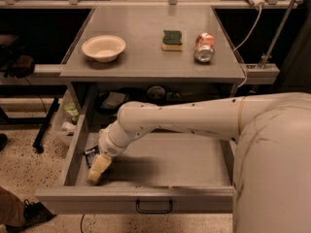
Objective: Pick rxbar blueberry from top drawer and place on counter
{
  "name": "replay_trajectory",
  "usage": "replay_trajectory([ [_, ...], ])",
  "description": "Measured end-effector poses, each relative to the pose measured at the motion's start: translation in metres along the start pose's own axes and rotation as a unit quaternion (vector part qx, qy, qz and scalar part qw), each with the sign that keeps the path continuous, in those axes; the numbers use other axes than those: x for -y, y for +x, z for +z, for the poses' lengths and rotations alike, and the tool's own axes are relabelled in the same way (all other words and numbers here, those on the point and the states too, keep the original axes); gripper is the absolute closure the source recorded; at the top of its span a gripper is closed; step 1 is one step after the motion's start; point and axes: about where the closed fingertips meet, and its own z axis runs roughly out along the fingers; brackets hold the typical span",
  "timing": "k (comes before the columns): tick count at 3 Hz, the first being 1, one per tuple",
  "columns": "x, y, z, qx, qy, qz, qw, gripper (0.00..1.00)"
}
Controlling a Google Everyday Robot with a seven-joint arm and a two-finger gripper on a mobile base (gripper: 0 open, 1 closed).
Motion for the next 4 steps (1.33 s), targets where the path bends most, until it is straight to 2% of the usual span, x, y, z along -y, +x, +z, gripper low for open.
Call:
replay_trajectory([
  [1, -0.0023, 0.0059, 0.0000, 0.004, -0.002, -0.016, 0.9999, 0.20],
  [4, -0.0106, 0.0076, -0.0070, 0.021, -0.007, -0.049, 0.9986, 0.90],
])
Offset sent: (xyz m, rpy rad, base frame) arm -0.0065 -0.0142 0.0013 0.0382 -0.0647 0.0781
